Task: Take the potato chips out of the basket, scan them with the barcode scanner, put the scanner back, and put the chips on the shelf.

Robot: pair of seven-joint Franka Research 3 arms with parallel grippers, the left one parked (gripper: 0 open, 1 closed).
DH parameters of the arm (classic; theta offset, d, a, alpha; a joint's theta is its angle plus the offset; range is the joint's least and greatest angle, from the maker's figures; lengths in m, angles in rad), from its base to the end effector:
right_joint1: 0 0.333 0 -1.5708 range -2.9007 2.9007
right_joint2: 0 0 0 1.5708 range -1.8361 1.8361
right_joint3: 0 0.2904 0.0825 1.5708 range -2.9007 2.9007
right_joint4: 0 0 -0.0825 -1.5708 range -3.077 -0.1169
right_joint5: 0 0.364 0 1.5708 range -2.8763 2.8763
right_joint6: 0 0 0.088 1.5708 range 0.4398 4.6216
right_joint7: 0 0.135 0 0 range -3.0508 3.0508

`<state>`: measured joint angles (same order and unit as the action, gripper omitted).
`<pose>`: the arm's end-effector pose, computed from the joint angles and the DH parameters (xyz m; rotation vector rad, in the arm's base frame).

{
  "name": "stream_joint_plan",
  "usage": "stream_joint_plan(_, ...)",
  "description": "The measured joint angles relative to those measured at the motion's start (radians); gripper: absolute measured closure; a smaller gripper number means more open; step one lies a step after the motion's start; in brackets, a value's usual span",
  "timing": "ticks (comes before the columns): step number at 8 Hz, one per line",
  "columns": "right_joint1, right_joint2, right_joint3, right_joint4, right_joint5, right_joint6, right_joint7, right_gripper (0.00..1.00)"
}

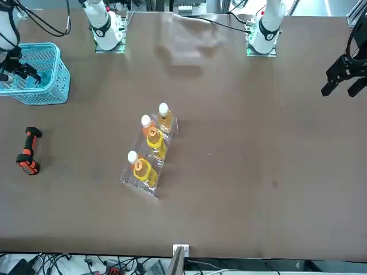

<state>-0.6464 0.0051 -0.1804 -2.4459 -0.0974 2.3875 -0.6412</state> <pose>0.3086 -0.3395 0.2547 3.1274 -0.1761 -0.1423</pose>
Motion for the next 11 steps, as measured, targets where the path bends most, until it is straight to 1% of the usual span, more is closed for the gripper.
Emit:
stream_joint_plan(2, -0.024, 0.006, 0.000, -0.038, 0.000, 0.060, -0.010, 0.00)
stream_joint_plan(4, -0.047, 0.036, 0.000, -0.056, 0.000, 0.115, -0.013, 0.00)
stream_joint_plan(6, -0.055, 0.072, 0.000, -0.057, 0.000, 0.148, -0.014, 0.00)
stream_joint_plan(11, -0.065, 0.126, 0.000, -0.057, 0.000, 0.209, -0.014, 0.00)
